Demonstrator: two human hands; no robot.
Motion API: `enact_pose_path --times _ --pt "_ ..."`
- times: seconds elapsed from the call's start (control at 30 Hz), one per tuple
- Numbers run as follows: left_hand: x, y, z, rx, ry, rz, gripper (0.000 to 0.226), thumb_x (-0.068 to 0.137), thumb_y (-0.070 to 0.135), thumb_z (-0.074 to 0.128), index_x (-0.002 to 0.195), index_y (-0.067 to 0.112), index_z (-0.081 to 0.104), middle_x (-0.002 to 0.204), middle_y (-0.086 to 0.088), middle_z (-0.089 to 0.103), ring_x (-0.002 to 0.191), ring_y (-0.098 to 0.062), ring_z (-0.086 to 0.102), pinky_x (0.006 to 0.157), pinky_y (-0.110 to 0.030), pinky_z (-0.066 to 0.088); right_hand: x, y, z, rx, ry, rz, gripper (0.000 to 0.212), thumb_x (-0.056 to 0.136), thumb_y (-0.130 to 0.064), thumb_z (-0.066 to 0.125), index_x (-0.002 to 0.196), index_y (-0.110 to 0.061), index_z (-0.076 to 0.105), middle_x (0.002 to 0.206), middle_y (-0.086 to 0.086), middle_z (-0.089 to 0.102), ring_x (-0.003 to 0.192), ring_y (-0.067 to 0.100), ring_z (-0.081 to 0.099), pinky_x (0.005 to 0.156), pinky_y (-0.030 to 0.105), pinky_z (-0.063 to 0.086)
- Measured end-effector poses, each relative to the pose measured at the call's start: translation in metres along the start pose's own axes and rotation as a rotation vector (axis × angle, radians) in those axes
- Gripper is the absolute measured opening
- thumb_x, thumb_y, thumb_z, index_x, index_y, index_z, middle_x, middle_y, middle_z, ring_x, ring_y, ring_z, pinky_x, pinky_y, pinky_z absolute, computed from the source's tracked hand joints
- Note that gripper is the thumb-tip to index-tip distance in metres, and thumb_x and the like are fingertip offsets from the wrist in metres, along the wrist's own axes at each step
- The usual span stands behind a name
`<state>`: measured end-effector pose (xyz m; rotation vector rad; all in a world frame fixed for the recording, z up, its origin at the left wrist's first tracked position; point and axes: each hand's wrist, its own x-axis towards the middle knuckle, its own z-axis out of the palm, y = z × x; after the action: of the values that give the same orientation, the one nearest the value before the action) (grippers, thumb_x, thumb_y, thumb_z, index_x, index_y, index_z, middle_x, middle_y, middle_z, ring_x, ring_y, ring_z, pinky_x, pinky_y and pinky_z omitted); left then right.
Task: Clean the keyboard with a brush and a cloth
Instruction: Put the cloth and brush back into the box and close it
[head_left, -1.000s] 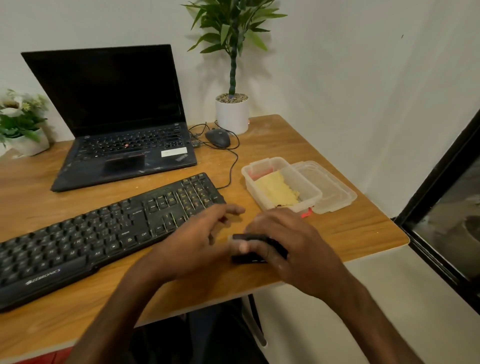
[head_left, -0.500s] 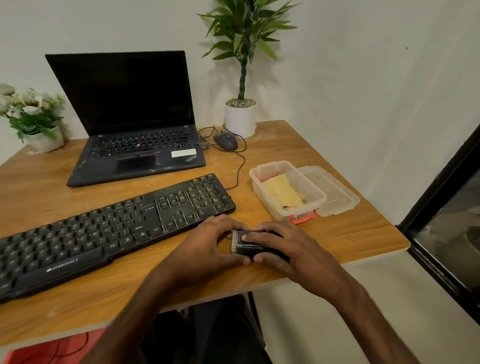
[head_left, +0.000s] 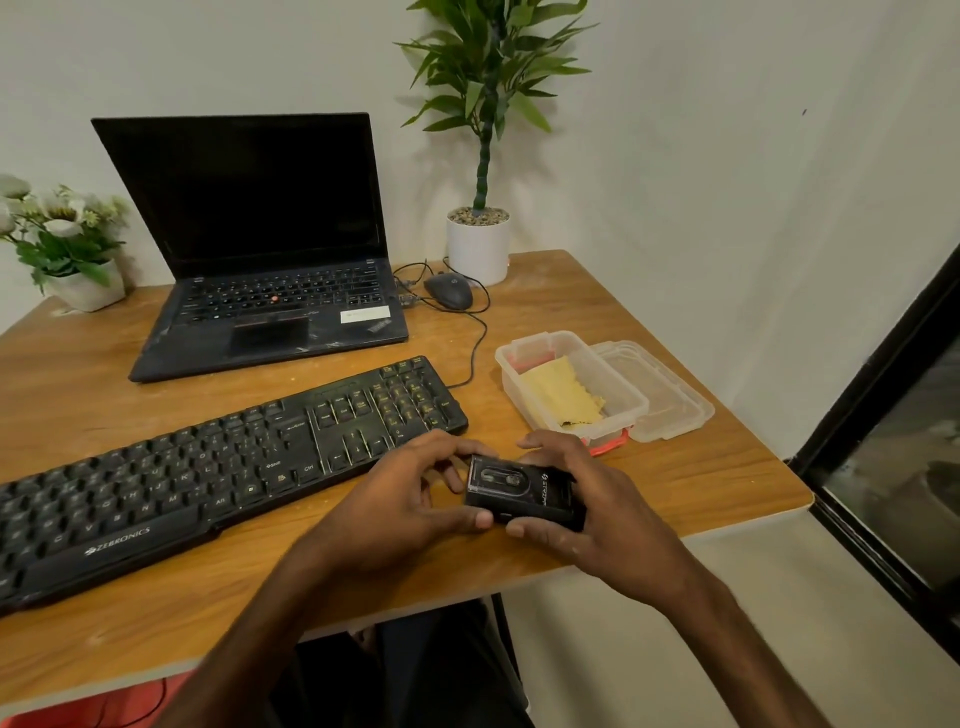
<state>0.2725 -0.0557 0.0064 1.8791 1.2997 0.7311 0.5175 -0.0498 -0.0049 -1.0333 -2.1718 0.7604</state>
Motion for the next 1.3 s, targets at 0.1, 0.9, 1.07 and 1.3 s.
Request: enact_pose_path --times 0.1,0.9,1.07,1.3 --pt "0.001 0.008 -0.004 -0.188 0.047 0.043 0.059 0.065 0.057 0.081 0.121 0.051 0.062 0.113 0.012 0.062 0.103 -0.022 0.065 0.086 -0.053 0.057 0.0 -0.012 0.0 0.052 0.107 -0.03 0.065 0.082 -0.046 0.073 0.135 -0.047 0.036 0.127 -0.022 0.056 0.118 0.001 0.054 0.089 0.028 0.055" --pt "0.102 0.039 -0.007 -0.204 0.037 0.079 0.046 0.076 0.05 0.071 0.121 0.043 0.062 0.122 0.013 0.069 0.113 -0.01 0.059 0.094 -0.029 0.046 0.049 0.006 -0.052 0.117 0.425 0.097 0.069 0.076 -0.029 0.083 0.125 -0.036 0.035 0.103 -0.011 0.064 0.102 0.005 0.06 0.071 0.015 0.052" --pt "0.102 0.035 -0.004 -0.189 0.058 0.087 0.05 0.078 0.054 0.077 0.123 0.039 0.063 0.118 0.013 0.069 0.106 -0.007 0.06 0.089 -0.027 0.045 0.049 0.008 -0.052 0.09 0.401 0.108 0.069 0.076 -0.026 0.082 0.126 -0.033 0.035 0.108 -0.01 0.064 0.102 -0.002 0.059 0.072 0.012 0.051" --pt "0.109 0.044 0.007 -0.148 0.361 0.084 0.035 0.085 0.032 0.075 0.119 0.031 0.068 0.11 0.02 0.068 0.095 -0.001 0.063 0.085 -0.02 0.045 0.061 0.005 -0.054 -0.046 0.466 0.192 0.059 0.077 -0.039 0.08 0.122 -0.031 0.044 0.109 -0.009 0.066 0.094 -0.004 0.063 0.066 0.012 0.052"
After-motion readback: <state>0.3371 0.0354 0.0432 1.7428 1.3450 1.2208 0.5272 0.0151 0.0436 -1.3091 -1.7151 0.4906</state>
